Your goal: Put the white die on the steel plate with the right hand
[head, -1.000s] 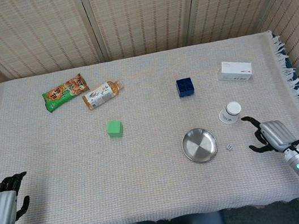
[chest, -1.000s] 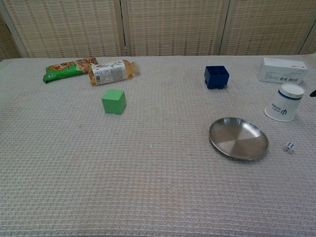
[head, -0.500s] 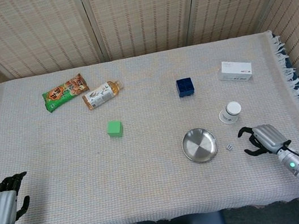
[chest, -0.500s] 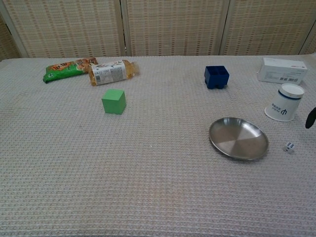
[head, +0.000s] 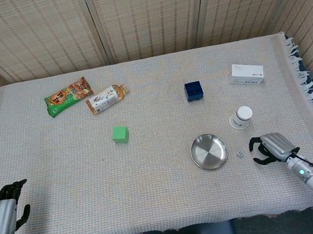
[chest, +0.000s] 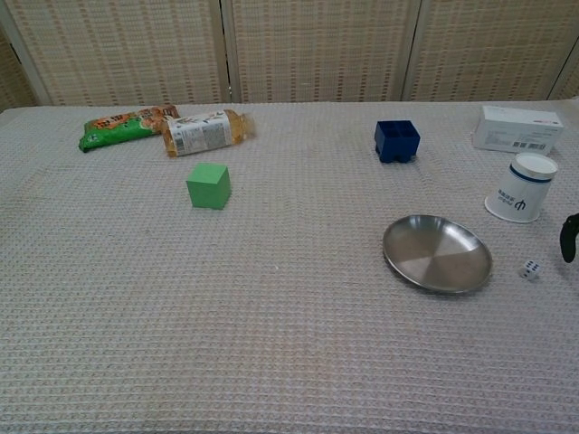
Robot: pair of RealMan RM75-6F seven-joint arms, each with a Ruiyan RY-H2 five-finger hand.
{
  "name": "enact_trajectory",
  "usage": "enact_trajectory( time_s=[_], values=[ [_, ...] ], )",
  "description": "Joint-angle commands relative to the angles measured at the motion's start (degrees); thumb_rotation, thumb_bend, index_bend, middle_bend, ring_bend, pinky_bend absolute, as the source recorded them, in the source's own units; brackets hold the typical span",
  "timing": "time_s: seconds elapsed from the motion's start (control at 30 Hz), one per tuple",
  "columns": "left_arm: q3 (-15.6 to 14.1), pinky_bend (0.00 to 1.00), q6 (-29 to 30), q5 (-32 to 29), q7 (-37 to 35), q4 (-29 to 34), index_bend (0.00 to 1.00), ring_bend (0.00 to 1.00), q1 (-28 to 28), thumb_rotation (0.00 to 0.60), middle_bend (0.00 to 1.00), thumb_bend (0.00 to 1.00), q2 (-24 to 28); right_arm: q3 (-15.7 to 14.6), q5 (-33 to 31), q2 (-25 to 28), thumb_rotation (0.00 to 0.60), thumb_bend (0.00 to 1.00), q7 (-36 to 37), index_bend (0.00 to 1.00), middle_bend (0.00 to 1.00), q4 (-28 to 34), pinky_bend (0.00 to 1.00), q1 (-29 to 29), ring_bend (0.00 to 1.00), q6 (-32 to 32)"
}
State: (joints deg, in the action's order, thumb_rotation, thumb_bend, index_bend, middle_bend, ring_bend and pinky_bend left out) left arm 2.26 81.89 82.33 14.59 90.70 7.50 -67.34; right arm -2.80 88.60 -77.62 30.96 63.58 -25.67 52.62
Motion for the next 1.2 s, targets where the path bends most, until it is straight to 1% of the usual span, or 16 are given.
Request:
enact_trajectory(
  time_s=[0.03,0.23,0.47,0.57,0.73,0.97,1.2],
  values=[
    [0.01,0.31,0.14,0.07,-0.06,0.03,0.18,0.2,-0.05,0.6,0.21,0.4,0.04,-0.28,0.08,-0.41,0.6,0.2,0.41,0.52,0.93,-0.6,0.77,-0.23,0.84,-0.4],
    [0.07,0.31,0.53,0.19,-0.2,0.11,0.18,0.2,-0.19,0.6,0.21,0.4,0.12,-0.44,-0.09,-1.36,0.6,0.23,1.64,0.58,0.94,-2.03,0.78,-0.48,0.85,-0.62],
    [0.15,0.31,0.66,0.16,-0.44,0.15,0.18,0.2,-0.26,0.6,0.21,0.4,0.22,-0.5,-0.01,-2.03,0.6,0.24,2.42,0.59,0.94,-2.99,0.78,-0.51,0.85,-0.18],
    [0.16,0.31,0.79,0.24,-0.61,0.19,0.18,0.2,-0.31,0.6,0.21,0.4,0.29,-0.07,0.15,-3.38,0.6,0.24,1.78,0.55,0.94,-4.72,0.78,-0.01,0.85,1.97],
    [0.14,0.31,0.8,0.34,-0.67,0.24,0.18,0.2,-0.32,0.6,0.21,0.4,0.33,-0.42,0.57,-4.7,0.6,0.24,3.01,0.49,0.94,-6.26,0.78,-0.36,0.85,1.74],
    [0.19,0.31,0.79,0.25,-0.74,0.23,0.18,0.2,-0.34,0.6,0.21,0.4,0.34,-1.02,1.49,-5.69,0.6,0.26,5.68,0.46,0.94,-7.19,0.78,-1.35,0.85,1.14],
    [0.19,0.31,0.92,0.37,-0.78,0.25,0.18,0.2,-0.39,0.6,0.21,0.4,0.32,-1.53,2.16,-6.4,0.6,0.26,7.64,0.44,0.94,-8.51,0.78,-1.93,0.85,1.24]
  ],
)
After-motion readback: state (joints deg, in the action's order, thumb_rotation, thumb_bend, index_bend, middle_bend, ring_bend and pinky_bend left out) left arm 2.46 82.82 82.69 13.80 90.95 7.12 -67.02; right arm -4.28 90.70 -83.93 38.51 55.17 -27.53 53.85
